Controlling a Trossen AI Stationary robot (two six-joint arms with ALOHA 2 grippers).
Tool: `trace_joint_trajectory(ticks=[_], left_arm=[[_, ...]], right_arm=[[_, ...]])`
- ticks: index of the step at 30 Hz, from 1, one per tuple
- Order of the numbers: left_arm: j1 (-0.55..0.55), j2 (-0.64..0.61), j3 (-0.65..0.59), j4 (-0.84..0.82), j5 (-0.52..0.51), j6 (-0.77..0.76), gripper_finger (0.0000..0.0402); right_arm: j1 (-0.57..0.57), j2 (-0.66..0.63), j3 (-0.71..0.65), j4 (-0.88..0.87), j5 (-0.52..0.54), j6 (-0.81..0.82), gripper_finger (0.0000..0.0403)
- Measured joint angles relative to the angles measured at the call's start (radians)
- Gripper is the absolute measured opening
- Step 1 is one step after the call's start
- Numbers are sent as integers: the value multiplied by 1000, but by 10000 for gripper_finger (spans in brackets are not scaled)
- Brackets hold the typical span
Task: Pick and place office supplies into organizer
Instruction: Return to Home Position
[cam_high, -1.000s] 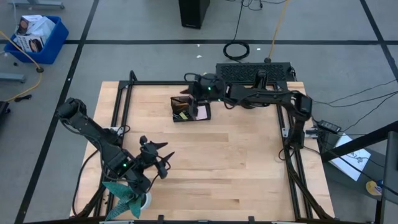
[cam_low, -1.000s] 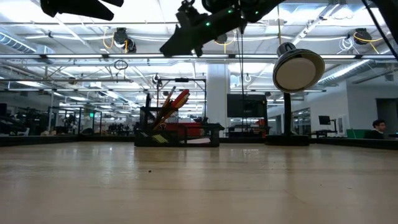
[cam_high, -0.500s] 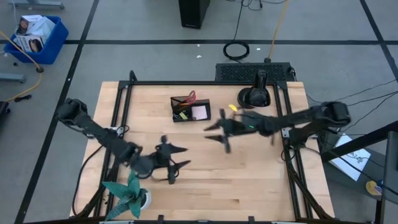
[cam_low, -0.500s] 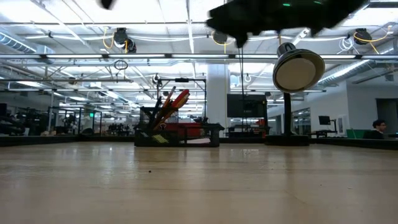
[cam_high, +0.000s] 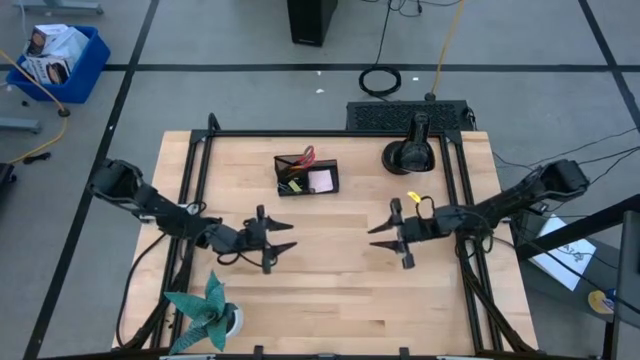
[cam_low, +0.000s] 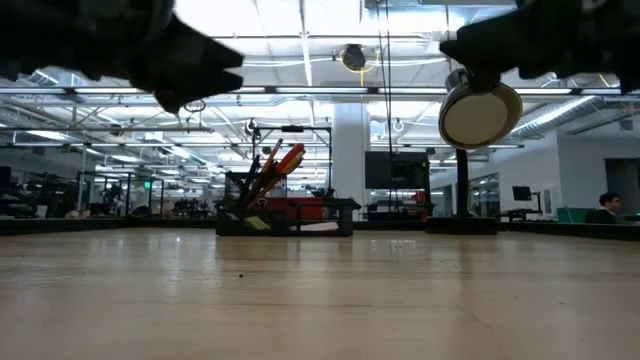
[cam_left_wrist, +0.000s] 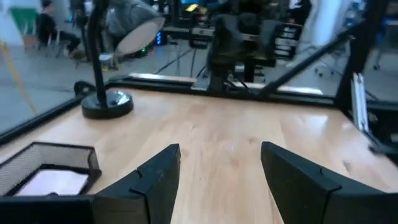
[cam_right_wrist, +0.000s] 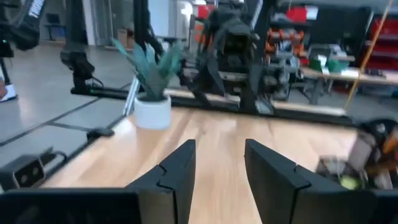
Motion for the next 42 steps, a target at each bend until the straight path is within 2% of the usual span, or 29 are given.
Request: trace_joint_trajectory(ticks=[5, 10, 13, 16, 18, 25, 28, 32, 37, 40, 42], left_arm=[[-4, -1, -73, 46, 12, 45, 230], [1, -4, -123, 61, -64, 57, 230], [4, -14, -163, 78, -70, 63, 230], [3, -25, -209, 163, 58, 104, 230], [3, -35, -257, 215, 145, 117, 230], [6, -44, -378, 375, 140, 136, 230], [36, -47, -380, 392, 143, 144, 230], [112, -47, -380, 396, 304, 149, 230], [224, -47, -380, 396, 353, 150, 230], [266, -47, -380, 393, 451, 146, 230], [272, -48, -380, 383, 470, 147, 230]], right_arm=[[5, -52, -80, 0, 56, 50, 130], [3, -94, -154, 0, 80, 135, 130], [9, -115, -197, 17, 66, 141, 130], [23, -137, -241, 81, -22, 93, 130], [29, -153, -271, 141, -38, 82, 130], [33, -176, -287, 127, -27, 67, 130], [30, -174, -288, 96, -26, 69, 130], [0, -175, -288, 90, -25, 64, 130], [-68, -181, -289, 78, -31, 63, 130], [-89, -194, -290, 66, -34, 63, 130], [-97, -211, -290, 66, -54, 60, 130]])
